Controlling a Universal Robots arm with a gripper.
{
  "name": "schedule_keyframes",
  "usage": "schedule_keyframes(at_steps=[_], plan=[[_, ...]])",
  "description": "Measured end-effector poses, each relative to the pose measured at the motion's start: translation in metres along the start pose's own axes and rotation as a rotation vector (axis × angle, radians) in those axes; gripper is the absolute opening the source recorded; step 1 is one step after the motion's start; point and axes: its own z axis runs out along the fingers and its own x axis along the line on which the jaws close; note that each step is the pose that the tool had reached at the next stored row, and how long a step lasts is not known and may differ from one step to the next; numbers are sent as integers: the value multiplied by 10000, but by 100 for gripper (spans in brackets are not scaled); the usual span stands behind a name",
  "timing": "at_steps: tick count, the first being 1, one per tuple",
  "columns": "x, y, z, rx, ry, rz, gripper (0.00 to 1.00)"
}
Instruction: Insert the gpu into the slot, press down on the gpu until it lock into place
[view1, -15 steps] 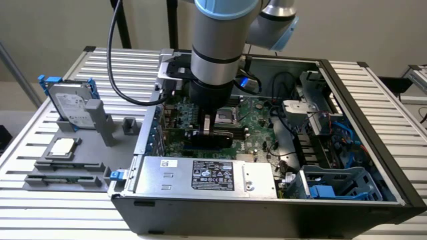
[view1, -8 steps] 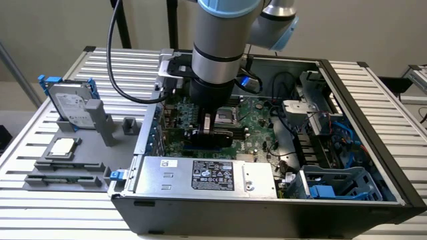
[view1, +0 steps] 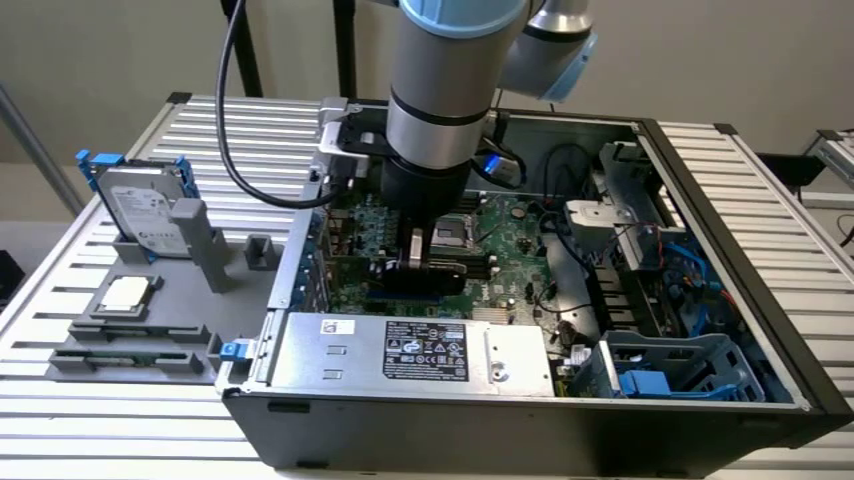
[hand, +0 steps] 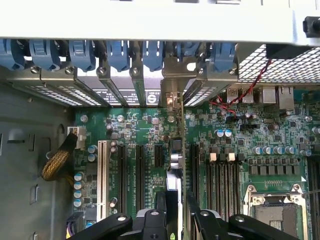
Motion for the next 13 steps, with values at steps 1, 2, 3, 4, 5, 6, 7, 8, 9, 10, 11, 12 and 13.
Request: schedule_keyframes(at_steps=[1, 2, 3, 4, 5, 6, 7, 8, 9, 10, 11, 12, 13], plan=[[-2, -1, 4, 0, 0, -2, 26], [-4, -2, 7, 0, 1, -4, 26], [-5, -2, 10, 0, 1, -6, 26], [-7, -2, 12, 0, 0, -7, 26], [-7, -2, 12, -2, 2, -8, 26], [-7, -2, 13, -8, 5, -7, 26], [-8, -2, 14, -17, 6, -5, 26], [-8, -2, 14, -25, 9, -5, 26], [-8, -3, 16, -37, 11, -5, 26], [-8, -4, 17, -58, 13, -5, 26], [-8, -5, 18, -81, 16, -4, 26], [-8, -5, 20, -101, 19, -2, 26], [-7, -5, 21, -126, 23, 0, 26]])
